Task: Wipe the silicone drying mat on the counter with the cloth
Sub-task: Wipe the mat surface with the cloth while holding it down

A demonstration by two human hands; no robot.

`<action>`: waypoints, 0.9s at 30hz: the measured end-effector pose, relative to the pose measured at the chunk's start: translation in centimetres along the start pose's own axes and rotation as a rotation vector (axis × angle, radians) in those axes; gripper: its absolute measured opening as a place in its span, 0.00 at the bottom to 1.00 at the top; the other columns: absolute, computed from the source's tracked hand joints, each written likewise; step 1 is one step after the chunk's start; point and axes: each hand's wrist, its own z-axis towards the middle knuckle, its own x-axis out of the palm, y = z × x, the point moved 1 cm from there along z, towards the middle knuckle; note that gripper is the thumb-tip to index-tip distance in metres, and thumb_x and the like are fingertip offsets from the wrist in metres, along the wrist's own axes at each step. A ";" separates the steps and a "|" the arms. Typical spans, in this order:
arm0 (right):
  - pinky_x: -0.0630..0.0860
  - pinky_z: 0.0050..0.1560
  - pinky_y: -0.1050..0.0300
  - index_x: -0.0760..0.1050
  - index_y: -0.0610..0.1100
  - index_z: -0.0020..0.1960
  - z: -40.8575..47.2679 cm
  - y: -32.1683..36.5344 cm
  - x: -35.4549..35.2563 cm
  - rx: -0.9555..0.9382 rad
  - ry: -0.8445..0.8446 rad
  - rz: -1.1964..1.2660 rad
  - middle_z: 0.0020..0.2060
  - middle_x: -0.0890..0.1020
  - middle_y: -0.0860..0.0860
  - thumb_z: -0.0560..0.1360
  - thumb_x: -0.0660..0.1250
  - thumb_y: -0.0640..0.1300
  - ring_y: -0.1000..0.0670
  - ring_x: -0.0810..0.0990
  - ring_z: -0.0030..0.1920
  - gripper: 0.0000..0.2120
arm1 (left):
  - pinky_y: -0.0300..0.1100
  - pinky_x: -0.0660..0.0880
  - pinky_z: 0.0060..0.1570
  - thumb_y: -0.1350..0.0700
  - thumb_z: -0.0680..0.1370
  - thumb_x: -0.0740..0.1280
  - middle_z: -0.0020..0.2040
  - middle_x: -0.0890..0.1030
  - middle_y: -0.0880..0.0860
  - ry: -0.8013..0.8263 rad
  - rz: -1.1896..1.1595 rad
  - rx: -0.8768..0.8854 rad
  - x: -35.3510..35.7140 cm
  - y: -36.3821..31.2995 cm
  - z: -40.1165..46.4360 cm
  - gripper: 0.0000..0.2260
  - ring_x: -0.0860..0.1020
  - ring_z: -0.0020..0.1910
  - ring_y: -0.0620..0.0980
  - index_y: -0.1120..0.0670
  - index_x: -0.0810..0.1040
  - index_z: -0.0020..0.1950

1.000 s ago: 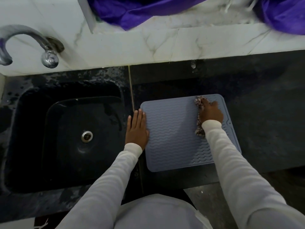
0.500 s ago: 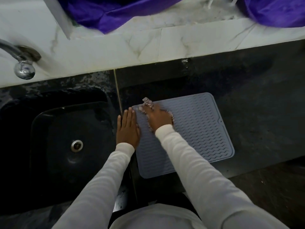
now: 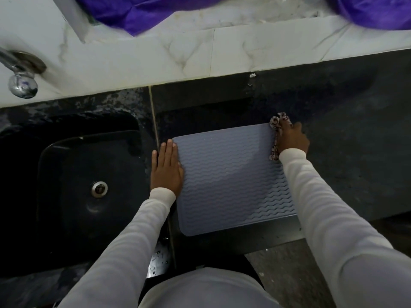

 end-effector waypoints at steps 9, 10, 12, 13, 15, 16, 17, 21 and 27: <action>0.74 0.51 0.46 0.73 0.50 0.68 -7.3 9.3 -2.6 -0.356 -0.044 0.313 0.59 0.76 0.40 0.78 0.63 0.45 0.37 0.78 0.53 0.18 | 0.48 0.34 0.76 0.49 0.80 0.37 0.81 0.50 0.56 0.051 -0.008 0.024 -0.7 0.1 -0.1 0.30 0.47 0.80 0.54 0.59 0.49 0.80; 0.74 0.53 0.48 0.72 0.51 0.68 -9.0 11.5 -2.0 -0.408 0.014 0.362 0.60 0.76 0.43 0.78 0.63 0.47 0.39 0.78 0.55 0.18 | 0.46 0.32 0.75 0.48 0.80 0.36 0.81 0.50 0.56 0.055 -0.038 -0.005 -0.7 -0.3 -0.5 0.30 0.47 0.80 0.53 0.59 0.49 0.80; 0.75 0.58 0.49 0.71 0.53 0.69 -12.3 15.5 0.6 -0.542 0.086 0.323 0.65 0.75 0.46 0.79 0.62 0.51 0.44 0.76 0.61 0.19 | 0.45 0.31 0.75 0.47 0.81 0.39 0.81 0.50 0.56 0.057 -0.083 -0.046 -0.4 -1.2 -1.5 0.29 0.46 0.80 0.53 0.59 0.50 0.80; 0.75 0.60 0.47 0.70 0.52 0.70 -14.2 17.3 1.9 -0.590 0.115 0.262 0.69 0.72 0.46 0.79 0.61 0.51 0.43 0.74 0.65 0.19 | 0.47 0.32 0.75 0.48 0.82 0.44 0.81 0.50 0.56 0.052 -0.074 -0.044 0.0 -1.5 -2.0 0.28 0.46 0.80 0.54 0.59 0.51 0.80; 0.78 0.54 0.40 0.66 0.51 0.72 -16.5 18.8 4.8 -0.597 0.170 0.142 0.74 0.62 0.40 0.79 0.62 0.48 0.37 0.76 0.62 0.22 | 0.52 0.39 0.77 0.50 0.83 0.54 0.81 0.50 0.57 0.052 -0.032 -0.031 0.6 -1.6 -2.9 0.28 0.47 0.80 0.55 0.59 0.52 0.80; 0.81 0.47 0.40 0.66 0.50 0.72 -17.3 19.0 5.1 -0.579 0.174 0.108 0.74 0.60 0.36 0.77 0.65 0.46 0.35 0.79 0.55 0.24 | 0.53 0.41 0.77 0.51 0.83 0.54 0.81 0.50 0.57 0.042 -0.017 -0.031 0.8 -1.6 -3.0 0.27 0.48 0.80 0.55 0.58 0.52 0.80; 0.82 0.40 0.42 0.68 0.50 0.71 -17.4 18.6 5.4 -0.577 0.185 0.081 0.73 0.62 0.34 0.74 0.69 0.45 0.35 0.82 0.48 0.26 | 0.54 0.42 0.77 0.52 0.82 0.53 0.80 0.51 0.57 0.030 -0.001 -0.036 0.9 -1.5 -3.0 0.27 0.49 0.80 0.56 0.58 0.53 0.80; 0.79 0.35 0.47 0.72 0.51 0.69 -15.9 15.9 3.2 -0.568 0.144 0.038 0.70 0.69 0.37 0.64 0.78 0.44 0.38 0.83 0.41 0.35 | 0.51 0.37 0.77 0.54 0.85 0.47 0.81 0.49 0.54 0.027 -0.015 -0.065 0.7 -1.5 -2.9 0.24 0.46 0.80 0.53 0.57 0.50 0.80; 0.76 0.45 0.44 0.64 0.57 0.74 -11.3 8.5 2.5 -0.383 0.107 0.005 0.68 0.66 0.39 0.75 0.65 0.45 0.36 0.80 0.47 0.28 | 0.51 0.38 0.77 0.53 0.85 0.46 0.81 0.49 0.54 0.001 -0.061 -0.078 1.1 -1.4 -3.1 0.24 0.46 0.80 0.52 0.57 0.49 0.81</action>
